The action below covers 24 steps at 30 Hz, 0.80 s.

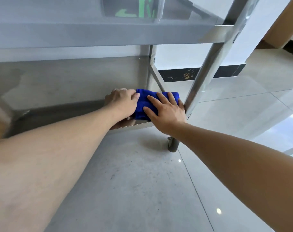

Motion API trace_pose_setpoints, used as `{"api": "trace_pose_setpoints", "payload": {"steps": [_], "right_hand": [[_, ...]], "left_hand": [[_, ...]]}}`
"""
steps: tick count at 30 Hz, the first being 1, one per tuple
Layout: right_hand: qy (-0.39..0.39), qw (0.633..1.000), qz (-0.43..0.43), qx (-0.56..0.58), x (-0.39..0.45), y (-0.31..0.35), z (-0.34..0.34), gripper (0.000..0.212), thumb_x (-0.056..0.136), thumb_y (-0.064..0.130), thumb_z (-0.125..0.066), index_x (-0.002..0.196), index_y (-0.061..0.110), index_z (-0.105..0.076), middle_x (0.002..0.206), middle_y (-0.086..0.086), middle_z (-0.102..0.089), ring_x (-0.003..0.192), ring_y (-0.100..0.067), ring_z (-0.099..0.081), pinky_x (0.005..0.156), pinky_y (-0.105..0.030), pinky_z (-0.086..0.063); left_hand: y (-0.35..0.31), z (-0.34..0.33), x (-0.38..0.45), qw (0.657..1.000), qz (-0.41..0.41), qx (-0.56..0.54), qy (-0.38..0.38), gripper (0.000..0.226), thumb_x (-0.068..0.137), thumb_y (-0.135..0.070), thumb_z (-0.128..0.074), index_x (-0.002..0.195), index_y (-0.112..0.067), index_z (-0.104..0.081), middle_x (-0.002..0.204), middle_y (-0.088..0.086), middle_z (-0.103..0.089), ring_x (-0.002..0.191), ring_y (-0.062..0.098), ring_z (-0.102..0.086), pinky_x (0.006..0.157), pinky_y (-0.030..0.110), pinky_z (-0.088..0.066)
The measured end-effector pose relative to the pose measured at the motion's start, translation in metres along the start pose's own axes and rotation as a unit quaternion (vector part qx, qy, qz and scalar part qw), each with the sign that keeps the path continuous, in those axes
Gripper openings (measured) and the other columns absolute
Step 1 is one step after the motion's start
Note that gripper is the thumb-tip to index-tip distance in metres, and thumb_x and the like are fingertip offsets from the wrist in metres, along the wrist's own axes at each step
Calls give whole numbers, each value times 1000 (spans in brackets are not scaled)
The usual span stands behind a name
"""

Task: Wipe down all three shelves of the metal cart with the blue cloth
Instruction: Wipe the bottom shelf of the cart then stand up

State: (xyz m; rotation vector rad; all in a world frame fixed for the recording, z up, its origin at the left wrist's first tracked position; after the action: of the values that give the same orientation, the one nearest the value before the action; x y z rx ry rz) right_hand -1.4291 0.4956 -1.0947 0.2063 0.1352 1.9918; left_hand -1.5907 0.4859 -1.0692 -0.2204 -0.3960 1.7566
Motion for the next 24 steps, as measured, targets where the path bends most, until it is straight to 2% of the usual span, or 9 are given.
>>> {"api": "trace_pose_setpoints", "payload": {"steps": [4, 7, 9, 12, 15, 19, 24], "right_hand": [[20, 999, -34, -22, 18, 1, 0, 57, 97, 68, -22, 149, 47, -29, 163, 5, -25, 151, -33, -6, 117, -61, -10], [18, 999, -43, -20, 26, 1, 1, 54, 97, 68, -25, 146, 46, -33, 159, 3, -30, 148, -33, -12, 114, -62, -15], [13, 998, -48, -24, 28, 1, 3, 52, 97, 68, -27, 144, 46, -34, 156, 2, -33, 146, -33, -15, 112, -63, -19], [-6, 998, -58, -30, 23, 2, 7, 50, 97, 66, -29, 142, 46, -38, 151, 2, -37, 141, -32, -21, 108, -60, -22], [-6, 997, -67, -35, 15, 11, 9, 44, 99, 61, -35, 138, 44, -44, 144, -1, -43, 135, -32, -28, 102, -57, -26], [26, 995, -98, -1, -12, 29, 13, 33, 100, 50, -47, 131, 38, -51, 135, -7, -46, 126, -34, -35, 98, -55, -29], [105, 990, -89, 4, -67, 59, 25, 29, 101, 47, -47, 127, 35, -54, 128, -9, -47, 117, -36, -38, 91, -48, -30]], "left_hand": [[-1, 2, -7, 999, -31, -18, -16, 35, 98, -39, -36, 89, -16, -61, 101, 9, -65, 100, 35, -54, 82, 40, -44], [5, 7, -19, 999, -47, 9, -19, 33, 95, -41, -45, 93, -14, -63, 103, 6, -66, 100, 33, -54, 84, 40, -44], [14, 6, -30, 998, -48, 35, -19, 34, 93, -44, -51, 106, -16, -66, 119, 7, -64, 114, 32, -52, 95, 40, -42], [22, 1, -47, 999, -40, 23, 3, 45, 95, -43, -49, 133, -19, -56, 149, 9, -45, 138, 32, -35, 114, 44, -25], [23, 1, -60, 1000, -5, 23, 15, 45, 95, -39, -49, 136, -19, -52, 153, 10, -38, 142, 32, -29, 117, 46, -19], [16, 7, -89, 997, 13, 31, 66, 39, 95, -37, -48, 129, -18, -54, 153, 13, -37, 141, 35, -29, 115, 47, -23], [14, 21, -140, 986, 34, 26, 163, 47, 93, -34, -52, 138, -19, -47, 156, 12, -30, 144, 31, -23, 116, 42, -23]]}}
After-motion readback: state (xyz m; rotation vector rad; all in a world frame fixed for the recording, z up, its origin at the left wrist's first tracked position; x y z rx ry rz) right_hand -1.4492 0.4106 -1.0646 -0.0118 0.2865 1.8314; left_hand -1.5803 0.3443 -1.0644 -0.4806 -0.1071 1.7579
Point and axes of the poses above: each hand's wrist, its own x-axis towards the middle knuckle, its own z-axis out of the back of the hand, y = z × x, the point moved 9 cm from there along x, towards the middle knuckle
